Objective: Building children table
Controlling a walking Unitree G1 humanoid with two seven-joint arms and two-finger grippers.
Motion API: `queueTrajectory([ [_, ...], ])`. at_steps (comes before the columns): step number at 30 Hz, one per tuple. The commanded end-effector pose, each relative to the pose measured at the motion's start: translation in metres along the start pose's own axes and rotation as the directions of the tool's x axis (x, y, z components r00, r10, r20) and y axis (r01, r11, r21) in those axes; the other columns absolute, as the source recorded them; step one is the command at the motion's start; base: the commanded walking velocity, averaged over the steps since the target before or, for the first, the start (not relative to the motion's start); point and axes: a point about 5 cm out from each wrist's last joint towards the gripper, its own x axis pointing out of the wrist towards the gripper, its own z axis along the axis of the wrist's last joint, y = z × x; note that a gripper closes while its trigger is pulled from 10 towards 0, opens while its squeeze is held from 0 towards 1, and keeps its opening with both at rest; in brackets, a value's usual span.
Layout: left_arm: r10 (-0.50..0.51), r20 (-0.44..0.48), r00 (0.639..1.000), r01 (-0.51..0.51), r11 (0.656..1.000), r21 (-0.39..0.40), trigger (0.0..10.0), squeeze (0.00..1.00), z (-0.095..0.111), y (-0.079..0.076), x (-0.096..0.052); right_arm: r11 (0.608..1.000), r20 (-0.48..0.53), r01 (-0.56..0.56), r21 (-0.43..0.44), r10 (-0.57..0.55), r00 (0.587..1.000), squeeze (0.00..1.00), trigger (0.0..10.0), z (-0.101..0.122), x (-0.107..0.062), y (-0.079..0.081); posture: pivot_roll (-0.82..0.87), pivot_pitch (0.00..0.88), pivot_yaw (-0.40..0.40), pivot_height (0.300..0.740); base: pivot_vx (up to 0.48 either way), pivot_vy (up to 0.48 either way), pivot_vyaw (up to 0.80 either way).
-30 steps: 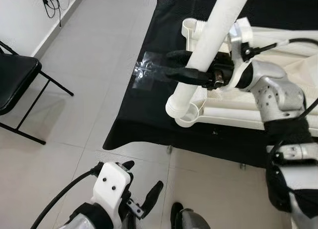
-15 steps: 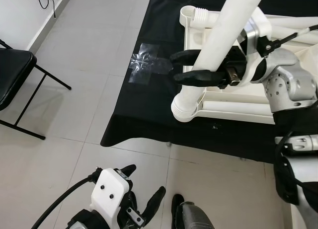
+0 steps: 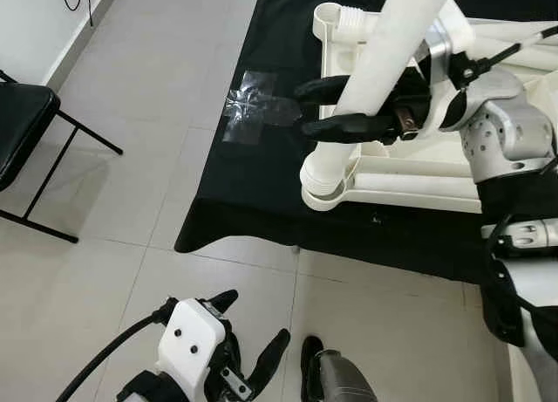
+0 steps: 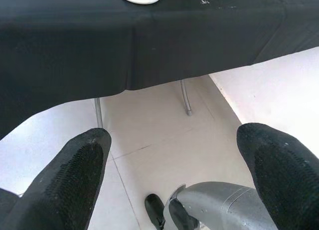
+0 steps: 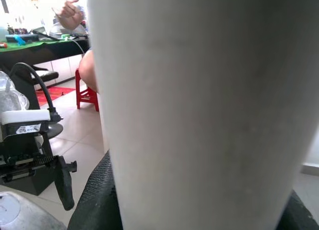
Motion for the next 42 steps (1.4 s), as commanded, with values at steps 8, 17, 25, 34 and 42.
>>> queueTrajectory([
  [8, -0.028, -0.008, 1.0, 0.028, 1.0, -0.004, 10.0, 0.0, -0.001, -0.005, -0.005, 0.998, -0.055, -0.031, 0.054, 0.034, 0.998, 0.0, 10.0, -0.007, -0.006, 0.007, 0.09, 0.451, -0.011, 0.74, 0.0, 0.0, 0.0],
  [17, -0.03, -0.004, 1.0, 0.03, 1.0, -0.005, 10.0, 0.0, -0.001, -0.005, -0.004, 0.996, -0.071, -0.064, 0.063, 0.068, 0.995, 0.0, 10.0, -0.006, -0.004, 0.01, 0.08, 0.44, -0.013, 0.74, 0.0, 0.0, 0.0],
  [25, -0.031, 0.001, 1.0, 0.031, 1.0, -0.003, 10.0, 0.0, -0.002, -0.004, -0.003, 0.993, -0.084, -0.104, 0.056, 0.109, 0.99, 0.0, 10.0, -0.013, 0.006, 0.014, 0.08, 0.429, -0.016, 0.74, 0.0, 0.0, 0.0],
  [34, -0.03, 0.01, 1.0, 0.03, 1.0, 0.0, 10.0, 0.0, -0.002, -0.003, 0.0, 0.987, -0.157, -0.158, -0.006, 0.155, 0.975, 0.0, 10.0, -0.013, 0.018, 0.018, 0.07, 0.426, -0.021, 0.74, 0.0, 0.0, 0.0],
  [42, -0.029, 0.014, 0.999, 0.028, 1.0, 0.002, 10.0, 0.0, -0.002, -0.002, 0.002, 0.991, -0.158, -0.132, -0.021, 0.127, 0.979, 0.0, 10.0, -0.008, 0.023, 0.012, 0.06, 0.425, -0.024, 0.74, 0.0, 0.0, 0.0],
])
